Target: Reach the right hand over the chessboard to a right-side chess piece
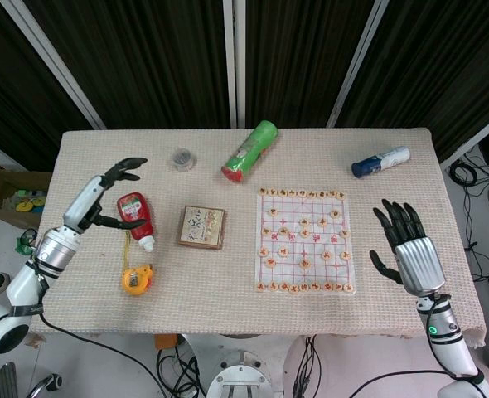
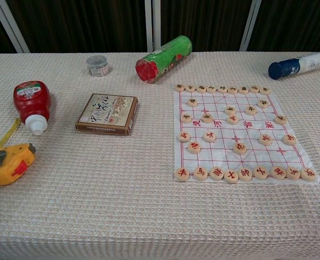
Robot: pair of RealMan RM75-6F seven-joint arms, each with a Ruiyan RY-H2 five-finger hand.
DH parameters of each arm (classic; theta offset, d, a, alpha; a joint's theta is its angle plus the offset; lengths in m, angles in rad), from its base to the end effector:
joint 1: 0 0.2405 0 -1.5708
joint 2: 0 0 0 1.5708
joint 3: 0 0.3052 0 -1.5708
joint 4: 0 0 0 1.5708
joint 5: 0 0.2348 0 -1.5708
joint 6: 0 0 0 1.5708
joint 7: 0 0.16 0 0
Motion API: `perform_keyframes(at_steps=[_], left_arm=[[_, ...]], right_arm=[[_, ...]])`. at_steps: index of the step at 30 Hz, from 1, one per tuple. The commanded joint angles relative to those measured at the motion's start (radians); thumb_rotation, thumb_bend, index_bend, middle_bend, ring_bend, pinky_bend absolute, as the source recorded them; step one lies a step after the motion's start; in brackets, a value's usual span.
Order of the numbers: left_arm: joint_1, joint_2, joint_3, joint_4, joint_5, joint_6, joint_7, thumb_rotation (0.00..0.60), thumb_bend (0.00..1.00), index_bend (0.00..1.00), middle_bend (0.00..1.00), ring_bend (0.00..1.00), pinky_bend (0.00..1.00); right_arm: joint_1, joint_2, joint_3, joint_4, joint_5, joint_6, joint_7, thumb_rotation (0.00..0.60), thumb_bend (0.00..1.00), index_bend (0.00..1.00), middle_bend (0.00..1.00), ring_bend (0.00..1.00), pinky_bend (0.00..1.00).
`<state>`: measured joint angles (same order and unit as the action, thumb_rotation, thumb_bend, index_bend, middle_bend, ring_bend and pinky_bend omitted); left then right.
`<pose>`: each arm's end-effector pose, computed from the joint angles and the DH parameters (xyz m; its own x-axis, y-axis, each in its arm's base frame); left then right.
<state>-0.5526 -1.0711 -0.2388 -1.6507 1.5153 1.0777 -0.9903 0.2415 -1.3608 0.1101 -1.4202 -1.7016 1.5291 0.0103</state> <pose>-0.2144 0.3790 0.1433 -0.4196 0.3867 0.8212 0.8169 -0.2336 0.5274 -0.3058 -0.2649 0.0893 0.3218 0.1475 0.9352 -0.8743 -0.3327 0.3533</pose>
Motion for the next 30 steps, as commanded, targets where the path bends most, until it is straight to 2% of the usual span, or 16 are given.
perform_keyframes(at_steps=[1, 16, 24, 26, 28, 30], left_arm=[[-0.008, 0.003, 0.002, 0.003, 0.004, 0.013, -0.004, 0.6, 0.12, 0.15, 0.12, 0.12, 0.23], [-0.009, 0.016, 0.04, -0.019, 0.017, 0.04, 0.054, 0.6, 0.12, 0.15, 0.12, 0.12, 0.23], [-0.016, 0.02, 0.051, -0.015, 0.018, 0.04, 0.029, 0.6, 0.13, 0.15, 0.12, 0.12, 0.23], [-0.017, 0.017, 0.056, -0.011, 0.019, 0.04, 0.033, 0.6, 0.13, 0.15, 0.12, 0.12, 0.23], [-0.019, 0.012, 0.064, -0.001, 0.021, 0.036, 0.05, 0.6, 0.13, 0.15, 0.12, 0.12, 0.23], [-0.02, 0.005, 0.073, 0.012, 0.022, 0.031, 0.087, 0.6, 0.13, 0.15, 0.12, 0.12, 0.23]], right_arm=[[0.001, 0.003, -0.003, 0.009, 0.007, 0.004, 0.012, 0.6, 0.33, 0.0, 0.0, 0.0, 0.0], [0.021, 0.013, -0.022, -0.016, 0.014, -0.028, -0.017, 0.6, 0.33, 0.0, 0.0, 0.0, 0.0], [0.033, 0.017, -0.028, -0.038, 0.026, -0.056, -0.051, 0.6, 0.33, 0.0, 0.0, 0.0, 0.0], [0.037, 0.033, -0.038, -0.058, 0.045, -0.097, -0.081, 0.6, 0.33, 0.06, 0.0, 0.0, 0.0], [0.044, 0.054, -0.046, -0.095, 0.073, -0.148, -0.127, 0.6, 0.33, 0.16, 0.0, 0.0, 0.0], [0.05, 0.063, -0.048, -0.118, 0.095, -0.183, -0.17, 0.6, 0.33, 0.19, 0.0, 0.0, 0.0]])
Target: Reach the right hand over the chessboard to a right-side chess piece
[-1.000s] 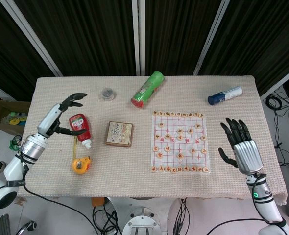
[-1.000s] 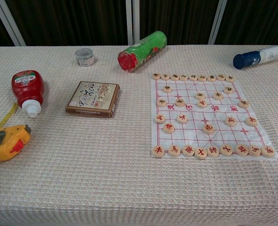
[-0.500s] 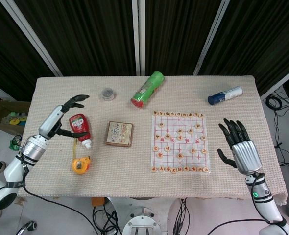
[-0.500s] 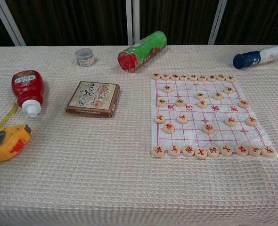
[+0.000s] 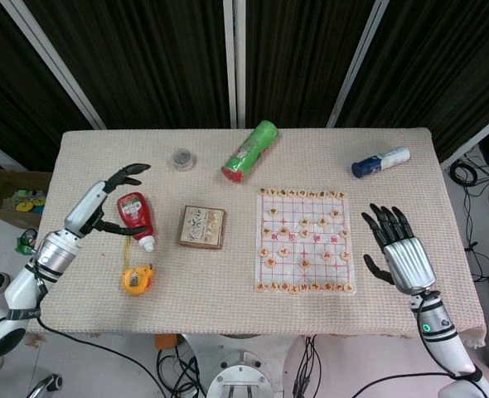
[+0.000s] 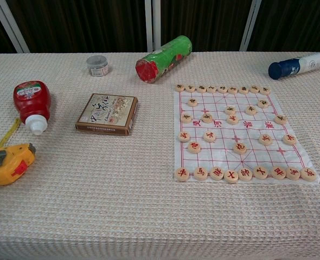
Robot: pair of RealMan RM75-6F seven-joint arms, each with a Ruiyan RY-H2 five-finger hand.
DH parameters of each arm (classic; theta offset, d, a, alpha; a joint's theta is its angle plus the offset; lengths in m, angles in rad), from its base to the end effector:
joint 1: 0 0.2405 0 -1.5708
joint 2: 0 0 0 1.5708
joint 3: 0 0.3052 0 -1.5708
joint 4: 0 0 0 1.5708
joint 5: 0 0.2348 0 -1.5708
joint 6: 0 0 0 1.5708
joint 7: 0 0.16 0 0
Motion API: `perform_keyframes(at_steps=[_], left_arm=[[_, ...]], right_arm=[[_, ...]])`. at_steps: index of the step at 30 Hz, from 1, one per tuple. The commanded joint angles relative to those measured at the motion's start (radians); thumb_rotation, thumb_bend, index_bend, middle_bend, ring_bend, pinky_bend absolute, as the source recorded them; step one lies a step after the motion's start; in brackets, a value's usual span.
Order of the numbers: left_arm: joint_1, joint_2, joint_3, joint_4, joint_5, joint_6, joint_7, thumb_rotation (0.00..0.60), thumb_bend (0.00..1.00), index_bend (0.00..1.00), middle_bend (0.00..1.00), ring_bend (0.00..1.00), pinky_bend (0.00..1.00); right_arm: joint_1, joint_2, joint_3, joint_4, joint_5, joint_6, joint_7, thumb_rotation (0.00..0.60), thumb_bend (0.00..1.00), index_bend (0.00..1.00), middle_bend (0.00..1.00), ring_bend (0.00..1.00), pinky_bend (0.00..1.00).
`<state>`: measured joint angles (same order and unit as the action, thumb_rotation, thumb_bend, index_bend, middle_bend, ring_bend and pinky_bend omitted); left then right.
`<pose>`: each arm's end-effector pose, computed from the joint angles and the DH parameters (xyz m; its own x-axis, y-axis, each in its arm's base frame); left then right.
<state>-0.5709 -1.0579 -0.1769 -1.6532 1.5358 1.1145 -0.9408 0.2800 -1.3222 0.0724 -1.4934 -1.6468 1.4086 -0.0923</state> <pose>-0.2171 0.3711 0.1411 -0.3456 0.3963 0.8506 0.8448 -0.2632 0.4659 -0.3021 -0.2699 0.0765 0.4221 0.0354 0.9059 -0.8519 -0.3262 0.4097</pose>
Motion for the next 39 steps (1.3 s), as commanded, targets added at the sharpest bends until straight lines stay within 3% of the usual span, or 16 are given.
perform_keyframes(at_steps=[1, 6, 11, 21, 29, 39], left_arm=[[-0.002, -0.011, 0.014, 0.018, 0.0, -0.007, 0.054, 0.6, 0.13, 0.15, 0.12, 0.12, 0.23], [-0.001, -0.022, 0.025, 0.021, -0.017, -0.015, 0.1, 0.6, 0.13, 0.15, 0.12, 0.12, 0.23], [-0.004, -0.025, 0.031, 0.016, -0.02, -0.016, 0.186, 0.6, 0.13, 0.15, 0.12, 0.12, 0.23], [-0.011, -0.037, 0.035, -0.003, -0.034, -0.023, 0.267, 0.6, 0.13, 0.15, 0.12, 0.12, 0.23], [-0.012, -0.038, 0.04, -0.001, -0.031, -0.022, 0.268, 0.6, 0.13, 0.15, 0.12, 0.12, 0.23], [-0.006, -0.037, 0.048, 0.014, -0.031, -0.015, 0.261, 0.6, 0.13, 0.15, 0.12, 0.12, 0.23]], right_arm=[[0.015, 0.027, -0.013, -0.056, 0.053, -0.079, -0.084, 0.6, 0.33, 0.2, 0.0, 0.0, 0.0], [0.032, 0.032, -0.025, -0.118, 0.15, -0.193, -0.21, 0.6, 0.33, 0.21, 0.0, 0.0, 0.0], [0.046, -0.017, -0.026, -0.103, 0.188, -0.223, -0.306, 0.6, 0.33, 0.24, 0.0, 0.0, 0.0], [0.089, -0.123, 0.002, -0.057, 0.291, -0.292, -0.36, 0.6, 0.33, 0.33, 0.0, 0.0, 0.0], [0.117, -0.218, 0.014, 0.026, 0.329, -0.306, -0.392, 0.6, 0.33, 0.36, 0.0, 0.0, 0.0], [0.149, -0.272, 0.024, 0.081, 0.349, -0.327, -0.388, 0.6, 0.33, 0.39, 0.0, 0.0, 0.0]])
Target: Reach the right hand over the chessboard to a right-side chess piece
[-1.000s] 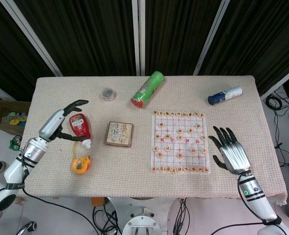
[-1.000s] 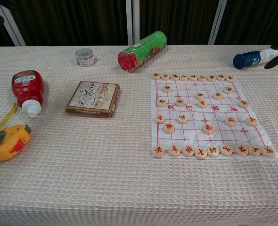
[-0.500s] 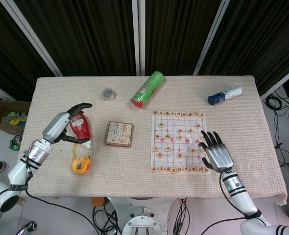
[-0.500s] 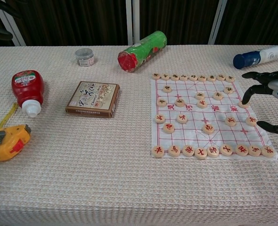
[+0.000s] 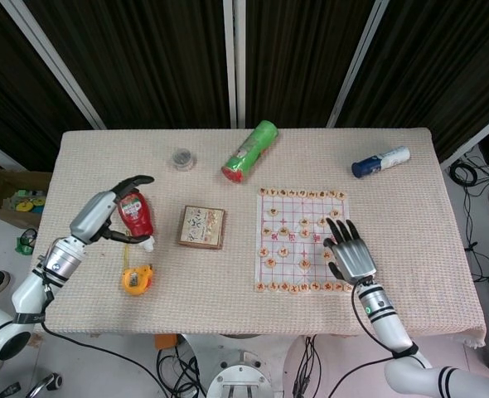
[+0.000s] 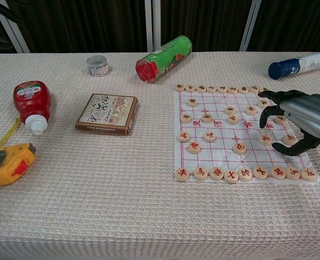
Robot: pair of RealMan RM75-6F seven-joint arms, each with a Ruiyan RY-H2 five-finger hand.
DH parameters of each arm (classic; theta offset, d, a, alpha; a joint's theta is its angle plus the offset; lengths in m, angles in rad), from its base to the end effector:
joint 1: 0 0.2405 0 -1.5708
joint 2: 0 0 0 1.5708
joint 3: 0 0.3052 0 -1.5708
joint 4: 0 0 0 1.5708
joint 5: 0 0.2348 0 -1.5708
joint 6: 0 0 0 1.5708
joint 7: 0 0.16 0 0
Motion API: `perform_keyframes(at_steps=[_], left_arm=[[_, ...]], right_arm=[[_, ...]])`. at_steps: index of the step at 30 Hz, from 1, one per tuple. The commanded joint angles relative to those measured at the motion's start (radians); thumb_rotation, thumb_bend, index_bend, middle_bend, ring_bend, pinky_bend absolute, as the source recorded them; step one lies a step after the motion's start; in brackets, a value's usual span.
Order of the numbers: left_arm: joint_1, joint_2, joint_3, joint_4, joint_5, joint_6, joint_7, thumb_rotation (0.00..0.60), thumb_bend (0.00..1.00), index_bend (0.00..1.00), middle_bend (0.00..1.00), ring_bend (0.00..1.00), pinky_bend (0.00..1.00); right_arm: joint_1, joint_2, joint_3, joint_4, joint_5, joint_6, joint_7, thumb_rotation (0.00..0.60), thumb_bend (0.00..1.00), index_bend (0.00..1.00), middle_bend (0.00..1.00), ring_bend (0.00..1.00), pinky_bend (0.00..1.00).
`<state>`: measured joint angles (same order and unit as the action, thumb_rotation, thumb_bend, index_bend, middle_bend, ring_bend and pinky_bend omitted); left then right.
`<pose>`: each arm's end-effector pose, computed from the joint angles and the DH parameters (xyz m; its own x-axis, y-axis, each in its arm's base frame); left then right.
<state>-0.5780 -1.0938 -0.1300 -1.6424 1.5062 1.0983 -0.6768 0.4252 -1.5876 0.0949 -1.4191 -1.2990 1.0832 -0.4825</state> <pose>-0.2289 0.3652 0.1202 -0.1317 0.3572 0.9247 0.9216 -0.2994 0.2469 -0.2827 -0.3081 -0.0522 0.5851 -0.2329 0.7768 -0.8055 -0.2772 0.5237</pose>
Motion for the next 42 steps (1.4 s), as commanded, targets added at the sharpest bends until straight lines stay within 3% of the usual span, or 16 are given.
perform_keyframes(at_steps=[1, 17, 26, 42], left_arm=[[0.002, -0.001, 0.001, 0.005, -0.001, 0.001, -0.005, 0.6, 0.13, 0.15, 0.12, 0.12, 0.23], [-0.001, -0.008, 0.005, 0.025, -0.009, -0.006, 0.006, 0.6, 0.13, 0.15, 0.12, 0.12, 0.23], [0.002, -0.008, 0.009, 0.035, -0.007, -0.005, -0.001, 0.6, 0.13, 0.15, 0.12, 0.12, 0.23], [-0.004, -0.001, 0.023, 0.059, 0.005, -0.024, -0.042, 0.6, 0.13, 0.15, 0.12, 0.12, 0.23]], right_arm=[[0.006, -0.01, 0.001, 0.01, 0.002, -0.002, 0.003, 0.6, 0.33, 0.4, 0.0, 0.0, 0.0], [0.019, -0.043, -0.009, 0.058, 0.011, -0.004, 0.023, 0.6, 0.33, 0.45, 0.0, 0.0, 0.0], [0.021, -0.061, -0.006, 0.08, -0.001, 0.019, 0.044, 0.6, 0.34, 0.57, 0.0, 0.0, 0.0], [0.059, -0.079, 0.039, 0.121, 0.059, -0.014, 0.032, 0.6, 0.33, 0.57, 0.0, 0.0, 0.0]])
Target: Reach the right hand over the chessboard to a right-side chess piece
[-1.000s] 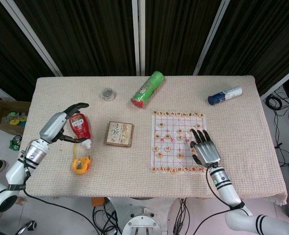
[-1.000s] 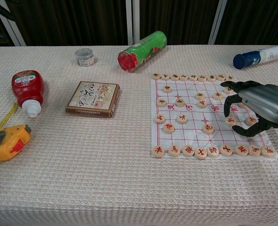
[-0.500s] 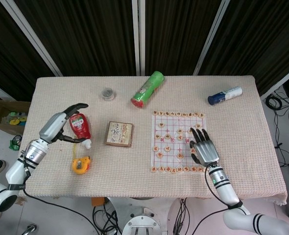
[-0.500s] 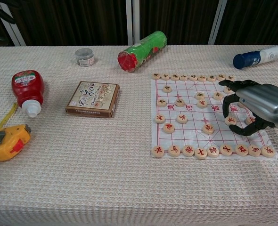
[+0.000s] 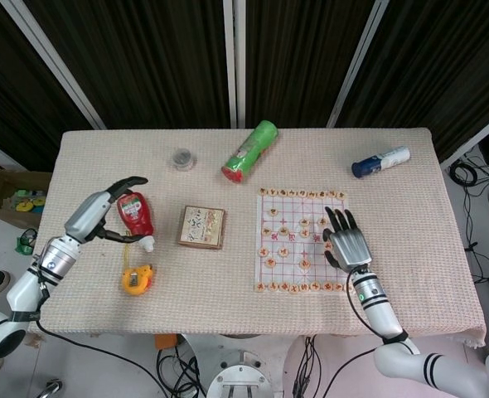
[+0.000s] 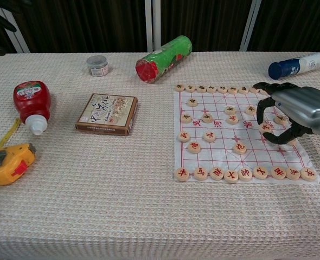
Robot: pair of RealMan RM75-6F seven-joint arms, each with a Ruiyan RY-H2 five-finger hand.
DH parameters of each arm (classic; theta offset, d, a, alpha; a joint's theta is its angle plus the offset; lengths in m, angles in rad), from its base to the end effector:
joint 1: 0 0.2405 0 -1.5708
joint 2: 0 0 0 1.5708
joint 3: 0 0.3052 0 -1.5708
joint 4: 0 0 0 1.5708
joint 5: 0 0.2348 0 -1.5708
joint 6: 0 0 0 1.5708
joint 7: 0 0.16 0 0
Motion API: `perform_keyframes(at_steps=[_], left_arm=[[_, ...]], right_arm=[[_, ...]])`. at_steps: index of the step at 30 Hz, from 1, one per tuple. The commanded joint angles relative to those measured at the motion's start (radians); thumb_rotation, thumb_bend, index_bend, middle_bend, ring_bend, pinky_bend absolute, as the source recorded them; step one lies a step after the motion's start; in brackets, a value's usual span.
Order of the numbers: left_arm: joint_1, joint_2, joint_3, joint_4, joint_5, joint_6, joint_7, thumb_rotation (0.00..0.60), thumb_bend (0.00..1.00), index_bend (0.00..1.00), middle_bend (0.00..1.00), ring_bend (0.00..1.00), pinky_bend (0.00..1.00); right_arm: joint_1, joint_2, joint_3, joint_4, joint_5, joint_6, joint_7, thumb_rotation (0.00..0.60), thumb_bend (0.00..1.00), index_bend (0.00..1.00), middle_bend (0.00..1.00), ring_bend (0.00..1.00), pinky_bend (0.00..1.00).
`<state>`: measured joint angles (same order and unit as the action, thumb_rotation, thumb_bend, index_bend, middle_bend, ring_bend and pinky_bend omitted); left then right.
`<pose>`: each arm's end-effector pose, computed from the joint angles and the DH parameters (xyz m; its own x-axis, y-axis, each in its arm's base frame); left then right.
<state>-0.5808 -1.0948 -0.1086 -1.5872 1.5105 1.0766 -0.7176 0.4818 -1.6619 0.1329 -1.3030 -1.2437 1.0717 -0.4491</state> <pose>-0.2467 0.3694 0.1208 -0.1161 0.3687 0.9223 0.9370 -0.2674 0.2249 -0.2800 -0.3383 -0.0658 0.5648 -0.2141 0.7969 -0.8217 -0.2347 0.5194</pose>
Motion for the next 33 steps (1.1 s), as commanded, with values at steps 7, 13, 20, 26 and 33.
perform_keyframes(at_steps=[7, 13, 20, 26, 33], left_arm=[[-0.004, -0.003, 0.003, 0.012, 0.0, -0.006, -0.005, 0.6, 0.13, 0.15, 0.12, 0.12, 0.23], [-0.007, -0.008, 0.005, 0.019, -0.01, -0.018, 0.001, 0.598, 0.12, 0.15, 0.12, 0.12, 0.23], [-0.004, -0.007, 0.007, 0.021, -0.008, -0.013, -0.004, 0.599, 0.13, 0.15, 0.12, 0.12, 0.23], [0.013, 0.017, 0.011, 0.002, 0.013, 0.024, 0.001, 0.599, 0.13, 0.15, 0.12, 0.12, 0.23], [0.109, 0.053, 0.036, 0.014, 0.113, 0.228, 0.27, 0.6, 0.13, 0.17, 0.14, 0.12, 0.22]], right_arm=[[0.006, -0.013, 0.0, 0.016, 0.008, -0.001, 0.009, 0.6, 0.33, 0.5, 0.0, 0.0, 0.0], [0.011, -0.014, -0.002, 0.021, 0.008, -0.004, 0.018, 0.6, 0.33, 0.27, 0.0, 0.0, 0.0], [0.005, -0.004, -0.006, 0.014, -0.007, 0.015, 0.043, 0.6, 0.33, 0.24, 0.0, 0.0, 0.0], [-0.043, 0.075, -0.026, -0.048, -0.101, 0.13, 0.136, 0.6, 0.33, 0.2, 0.0, 0.0, 0.0], [-0.194, 0.306, -0.097, -0.195, -0.256, 0.396, 0.229, 0.6, 0.36, 0.02, 0.0, 0.0, 0.0]])
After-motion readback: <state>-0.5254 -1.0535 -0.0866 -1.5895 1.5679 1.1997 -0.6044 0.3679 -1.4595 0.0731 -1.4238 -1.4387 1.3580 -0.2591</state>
